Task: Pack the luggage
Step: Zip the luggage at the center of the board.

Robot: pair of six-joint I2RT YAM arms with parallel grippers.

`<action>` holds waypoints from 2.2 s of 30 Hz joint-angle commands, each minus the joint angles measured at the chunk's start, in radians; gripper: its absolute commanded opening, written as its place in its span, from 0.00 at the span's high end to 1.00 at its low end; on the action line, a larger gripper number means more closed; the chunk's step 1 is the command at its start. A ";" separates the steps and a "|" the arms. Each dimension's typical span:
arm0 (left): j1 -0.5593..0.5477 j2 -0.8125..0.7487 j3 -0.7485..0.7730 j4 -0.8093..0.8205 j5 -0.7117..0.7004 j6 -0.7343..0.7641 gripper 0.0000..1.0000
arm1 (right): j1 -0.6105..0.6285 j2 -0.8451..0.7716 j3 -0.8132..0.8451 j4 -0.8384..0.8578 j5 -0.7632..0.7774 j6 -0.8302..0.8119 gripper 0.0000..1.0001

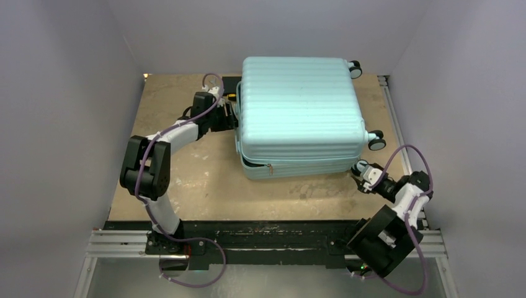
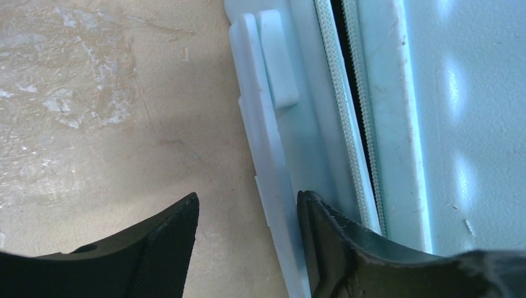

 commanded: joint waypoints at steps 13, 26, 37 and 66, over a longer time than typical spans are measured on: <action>-0.041 0.055 0.031 0.002 -0.014 0.012 0.66 | 0.036 -0.027 -0.042 0.481 -0.084 0.282 0.41; -0.054 0.065 0.040 0.000 -0.011 0.015 0.75 | 0.159 -0.004 -0.040 0.676 0.001 0.471 0.44; -0.055 0.058 0.037 0.000 -0.010 0.017 0.76 | 0.244 -0.052 -0.085 0.856 0.083 0.658 0.68; -0.055 0.041 0.034 -0.059 -0.145 0.066 1.00 | 0.151 0.086 0.044 0.617 0.035 0.603 1.00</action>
